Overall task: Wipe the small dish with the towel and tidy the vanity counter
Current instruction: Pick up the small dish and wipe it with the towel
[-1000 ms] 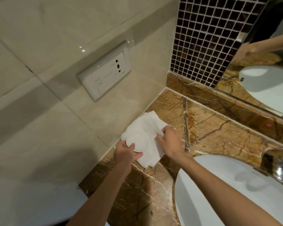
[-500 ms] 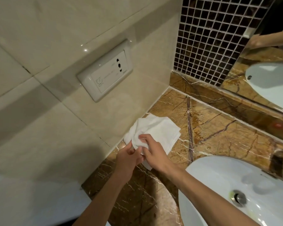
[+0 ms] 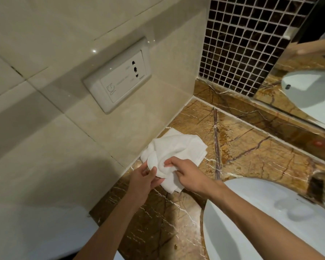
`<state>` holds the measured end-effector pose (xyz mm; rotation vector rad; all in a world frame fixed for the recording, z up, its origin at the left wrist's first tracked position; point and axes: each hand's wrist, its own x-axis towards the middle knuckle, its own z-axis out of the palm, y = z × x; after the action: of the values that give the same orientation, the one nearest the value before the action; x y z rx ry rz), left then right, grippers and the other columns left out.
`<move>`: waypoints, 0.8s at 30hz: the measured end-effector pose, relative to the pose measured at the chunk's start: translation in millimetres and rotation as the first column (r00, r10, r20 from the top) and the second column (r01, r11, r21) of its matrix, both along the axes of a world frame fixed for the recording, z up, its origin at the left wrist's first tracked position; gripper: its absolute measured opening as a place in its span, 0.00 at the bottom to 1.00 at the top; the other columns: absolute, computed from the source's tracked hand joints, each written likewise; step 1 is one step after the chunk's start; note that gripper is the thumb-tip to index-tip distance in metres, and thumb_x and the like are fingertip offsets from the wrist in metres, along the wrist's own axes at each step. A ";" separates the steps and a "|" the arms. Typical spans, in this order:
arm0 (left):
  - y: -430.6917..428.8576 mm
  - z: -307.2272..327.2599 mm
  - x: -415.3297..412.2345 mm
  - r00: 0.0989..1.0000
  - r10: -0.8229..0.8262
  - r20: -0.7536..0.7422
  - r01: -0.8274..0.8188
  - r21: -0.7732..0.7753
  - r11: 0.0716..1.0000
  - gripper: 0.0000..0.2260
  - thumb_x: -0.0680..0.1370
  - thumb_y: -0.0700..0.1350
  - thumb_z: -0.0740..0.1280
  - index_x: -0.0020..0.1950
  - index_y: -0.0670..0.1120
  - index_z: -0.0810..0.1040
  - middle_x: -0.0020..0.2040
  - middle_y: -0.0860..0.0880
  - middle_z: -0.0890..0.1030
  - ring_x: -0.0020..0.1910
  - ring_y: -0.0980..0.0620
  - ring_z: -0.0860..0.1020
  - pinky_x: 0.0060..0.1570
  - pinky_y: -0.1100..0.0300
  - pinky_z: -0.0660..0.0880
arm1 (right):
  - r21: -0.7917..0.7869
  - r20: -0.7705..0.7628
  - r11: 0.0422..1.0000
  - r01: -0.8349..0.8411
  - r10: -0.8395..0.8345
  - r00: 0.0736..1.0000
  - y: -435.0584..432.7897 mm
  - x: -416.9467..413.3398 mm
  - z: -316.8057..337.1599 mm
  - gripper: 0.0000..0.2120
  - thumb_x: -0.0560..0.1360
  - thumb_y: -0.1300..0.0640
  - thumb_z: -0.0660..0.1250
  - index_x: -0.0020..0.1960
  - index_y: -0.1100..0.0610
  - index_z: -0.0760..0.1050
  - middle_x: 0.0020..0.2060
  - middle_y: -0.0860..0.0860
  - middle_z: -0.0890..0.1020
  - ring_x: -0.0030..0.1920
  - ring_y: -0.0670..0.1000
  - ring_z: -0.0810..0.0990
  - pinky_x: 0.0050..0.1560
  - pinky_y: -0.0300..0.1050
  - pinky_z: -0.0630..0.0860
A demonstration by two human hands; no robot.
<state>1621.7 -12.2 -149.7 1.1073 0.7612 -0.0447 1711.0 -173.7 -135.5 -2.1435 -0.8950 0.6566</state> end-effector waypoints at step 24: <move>-3.3 5.7 11.2 0.995 -0.080 0.060 0.079 0.020 0.997 0.12 0.77 0.40 0.66 0.60 0.42 0.79 0.56 0.43 0.83 0.55 0.44 0.82 0.52 0.49 0.81 | 0.089 -0.098 0.993 0.074 -0.065 0.993 18.9 -4.6 -12.4 0.25 0.74 0.69 0.58 0.64 0.46 0.70 0.61 0.48 0.80 0.59 0.47 0.76 0.54 0.41 0.72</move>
<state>1632.9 -15.5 -144.0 1.1503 0.6641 -0.0718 1706.3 -154.8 -147.9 -2.0338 -0.7813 0.6637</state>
